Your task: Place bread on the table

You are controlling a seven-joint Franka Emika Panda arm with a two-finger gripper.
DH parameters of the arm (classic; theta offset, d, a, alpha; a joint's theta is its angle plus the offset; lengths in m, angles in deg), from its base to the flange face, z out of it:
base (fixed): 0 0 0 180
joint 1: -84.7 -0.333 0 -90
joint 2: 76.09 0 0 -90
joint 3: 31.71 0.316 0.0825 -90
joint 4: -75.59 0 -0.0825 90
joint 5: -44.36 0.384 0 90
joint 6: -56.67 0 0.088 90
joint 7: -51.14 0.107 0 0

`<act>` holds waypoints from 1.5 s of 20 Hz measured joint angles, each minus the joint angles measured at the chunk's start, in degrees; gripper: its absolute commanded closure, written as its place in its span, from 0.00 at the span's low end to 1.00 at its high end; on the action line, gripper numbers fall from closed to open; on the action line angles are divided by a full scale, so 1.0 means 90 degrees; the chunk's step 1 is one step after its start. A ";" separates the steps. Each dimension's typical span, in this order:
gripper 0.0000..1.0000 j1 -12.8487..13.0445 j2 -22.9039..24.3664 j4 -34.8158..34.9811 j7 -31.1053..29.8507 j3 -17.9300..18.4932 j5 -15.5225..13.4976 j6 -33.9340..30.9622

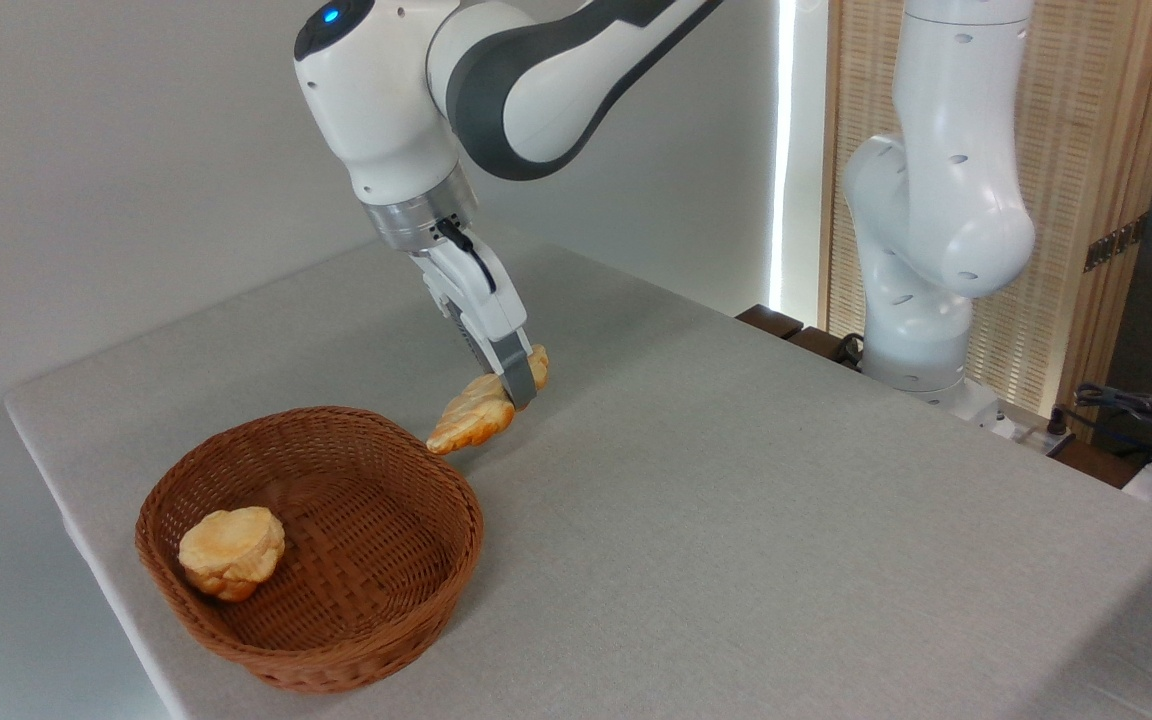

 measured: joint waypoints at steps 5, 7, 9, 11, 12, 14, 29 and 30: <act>0.00 0.0023 -0.0042 0.0000 0.0010 -0.0004 0.0000 0.0000; 0.00 0.0023 -0.0041 -0.0001 0.0014 -0.0004 0.0000 0.0000; 0.00 0.0023 -0.0039 -0.0003 0.0015 -0.0004 0.0001 0.0000; 0.00 0.0023 -0.0032 -0.0006 0.0016 -0.0004 0.0001 0.0000; 0.00 0.0023 -0.0023 -0.0015 0.0016 -0.0004 0.0001 0.0000; 0.00 0.0022 -0.0004 -0.0078 0.0016 0.0002 0.0001 0.0004; 0.00 -0.0135 -0.0041 -0.1093 0.0003 0.0515 0.0256 0.0521; 0.00 -0.0137 -0.0097 -0.1092 -0.0034 0.0560 0.0267 0.0638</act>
